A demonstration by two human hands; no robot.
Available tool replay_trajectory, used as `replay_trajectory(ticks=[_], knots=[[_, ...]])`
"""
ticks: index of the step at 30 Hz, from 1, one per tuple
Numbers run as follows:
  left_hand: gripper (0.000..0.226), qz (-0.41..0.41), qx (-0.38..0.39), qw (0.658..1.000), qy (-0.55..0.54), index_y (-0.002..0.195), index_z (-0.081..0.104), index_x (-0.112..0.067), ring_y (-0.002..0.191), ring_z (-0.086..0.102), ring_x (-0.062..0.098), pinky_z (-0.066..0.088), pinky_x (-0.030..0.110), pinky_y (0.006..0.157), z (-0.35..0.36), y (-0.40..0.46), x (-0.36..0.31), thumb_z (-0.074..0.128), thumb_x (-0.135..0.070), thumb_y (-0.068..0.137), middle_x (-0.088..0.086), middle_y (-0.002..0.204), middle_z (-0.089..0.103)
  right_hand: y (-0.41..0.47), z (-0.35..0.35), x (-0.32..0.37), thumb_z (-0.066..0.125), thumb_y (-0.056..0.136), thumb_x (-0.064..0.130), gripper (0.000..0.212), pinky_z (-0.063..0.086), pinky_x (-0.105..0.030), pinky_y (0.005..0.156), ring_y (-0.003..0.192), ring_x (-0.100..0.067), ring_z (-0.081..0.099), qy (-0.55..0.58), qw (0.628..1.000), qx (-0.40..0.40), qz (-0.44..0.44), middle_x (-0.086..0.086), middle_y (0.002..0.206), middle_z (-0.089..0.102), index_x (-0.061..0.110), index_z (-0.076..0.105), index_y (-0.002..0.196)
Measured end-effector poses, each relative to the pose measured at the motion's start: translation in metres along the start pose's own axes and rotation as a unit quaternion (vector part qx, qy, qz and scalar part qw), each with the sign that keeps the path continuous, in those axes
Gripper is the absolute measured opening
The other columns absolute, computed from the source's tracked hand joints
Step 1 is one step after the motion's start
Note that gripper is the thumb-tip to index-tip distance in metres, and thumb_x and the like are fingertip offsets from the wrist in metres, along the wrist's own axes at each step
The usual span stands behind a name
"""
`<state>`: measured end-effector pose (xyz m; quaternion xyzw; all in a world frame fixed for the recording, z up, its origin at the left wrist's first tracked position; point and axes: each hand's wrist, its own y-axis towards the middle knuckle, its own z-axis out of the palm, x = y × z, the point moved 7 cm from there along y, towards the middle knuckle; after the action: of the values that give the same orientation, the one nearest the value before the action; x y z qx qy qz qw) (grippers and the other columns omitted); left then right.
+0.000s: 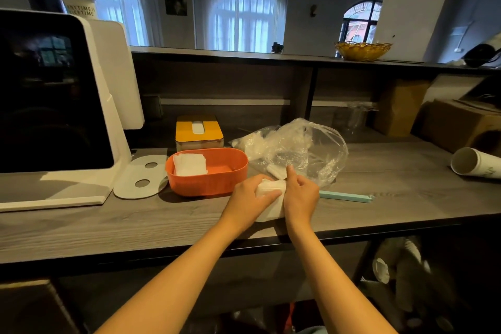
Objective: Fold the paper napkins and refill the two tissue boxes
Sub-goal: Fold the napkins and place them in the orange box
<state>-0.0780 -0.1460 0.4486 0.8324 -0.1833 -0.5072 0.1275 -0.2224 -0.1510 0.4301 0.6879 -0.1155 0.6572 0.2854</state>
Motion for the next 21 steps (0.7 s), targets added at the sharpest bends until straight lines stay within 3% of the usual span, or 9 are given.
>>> replay_trajectory(ticks=[3, 5, 7, 10, 15, 18, 21], knots=[[0.014, -0.020, -0.065, 0.998, -0.011, 0.108, 0.069, -0.020, 0.089, 0.060, -0.001, 0.044, 0.005, 0.069, -0.027, -0.002, 0.006, 0.069, -0.020, 0.094, -0.010, 0.096, 0.066, -0.005, 0.018, 0.012, 0.051, 0.103, 0.028, 0.036, 0.048, -0.028, 0.060, 0.072, -0.019, 0.064, 0.035, 0.994, 0.107, -0.009, -0.011, 0.077, 0.067, 0.007, 0.070, 0.081], [0.018, -0.037, -0.131, 0.991, -0.018, 0.112, 0.068, -0.017, 0.093, 0.061, 0.006, 0.045, 0.006, 0.067, -0.051, -0.002, 0.007, 0.067, -0.023, 0.096, -0.007, 0.100, 0.066, -0.013, 0.035, 0.025, 0.054, 0.098, 0.019, 0.018, 0.051, -0.020, 0.064, 0.088, -0.016, 0.064, 0.032, 0.977, 0.211, -0.022, -0.003, 0.096, 0.066, 0.010, 0.068, 0.105], [0.018, -0.060, -0.168, 0.983, -0.041, 0.114, 0.065, -0.019, 0.095, 0.059, 0.007, 0.045, 0.010, 0.067, -0.072, -0.002, 0.007, 0.064, -0.026, 0.097, -0.007, 0.104, 0.064, -0.016, 0.051, 0.030, 0.056, 0.092, 0.012, 0.032, 0.057, -0.025, 0.074, 0.103, -0.015, 0.062, 0.004, 0.962, 0.274, -0.010, 0.000, 0.113, 0.062, 0.014, 0.058, 0.124], [0.018, -0.074, -0.166, 0.981, -0.072, 0.115, 0.062, -0.023, 0.096, 0.058, 0.005, 0.047, 0.017, 0.071, -0.097, -0.001, 0.003, 0.064, -0.026, 0.097, -0.011, 0.101, 0.062, -0.012, 0.067, 0.045, 0.058, 0.092, 0.007, 0.043, 0.061, -0.040, 0.086, 0.113, -0.020, 0.060, -0.004, 0.962, 0.272, 0.023, -0.003, 0.126, 0.059, 0.018, 0.053, 0.134], [0.026, -0.174, 0.000, 0.974, -0.145, 0.124, 0.059, -0.031, 0.095, 0.060, 0.005, 0.049, 0.021, 0.073, -0.103, 0.006, 0.001, 0.063, -0.028, 0.098, -0.019, 0.102, 0.062, -0.006, 0.087, 0.063, 0.063, 0.096, 0.015, 0.042, 0.060, -0.044, 0.088, 0.111, -0.027, 0.062, 0.064, 0.963, 0.234, 0.119, -0.008, 0.130, 0.059, 0.016, 0.055, 0.137], [0.034, -0.247, 0.005, 0.950, -0.190, 0.131, 0.053, -0.030, 0.107, 0.059, 0.016, 0.050, 0.029, 0.081, -0.107, 0.012, 0.008, 0.062, -0.025, 0.099, -0.010, 0.113, 0.061, -0.018, 0.108, 0.077, 0.057, 0.100, 0.022, 0.029, 0.061, -0.037, 0.080, 0.098, -0.022, 0.066, 0.049, 0.955, 0.246, 0.159, -0.006, 0.113, 0.063, 0.016, 0.055, 0.129], [0.042, -0.274, -0.031, 0.948, -0.161, 0.138, 0.046, -0.024, 0.119, 0.053, 0.025, 0.048, 0.042, 0.101, -0.109, 0.025, 0.015, 0.058, -0.025, 0.097, 0.000, 0.129, 0.056, -0.027, 0.129, 0.080, 0.045, 0.105, 0.038, 0.046, 0.046, -0.040, 0.105, 0.124, -0.027, 0.054, 0.060, 0.941, 0.259, 0.208, -0.009, 0.140, 0.053, 0.016, 0.043, 0.145]])
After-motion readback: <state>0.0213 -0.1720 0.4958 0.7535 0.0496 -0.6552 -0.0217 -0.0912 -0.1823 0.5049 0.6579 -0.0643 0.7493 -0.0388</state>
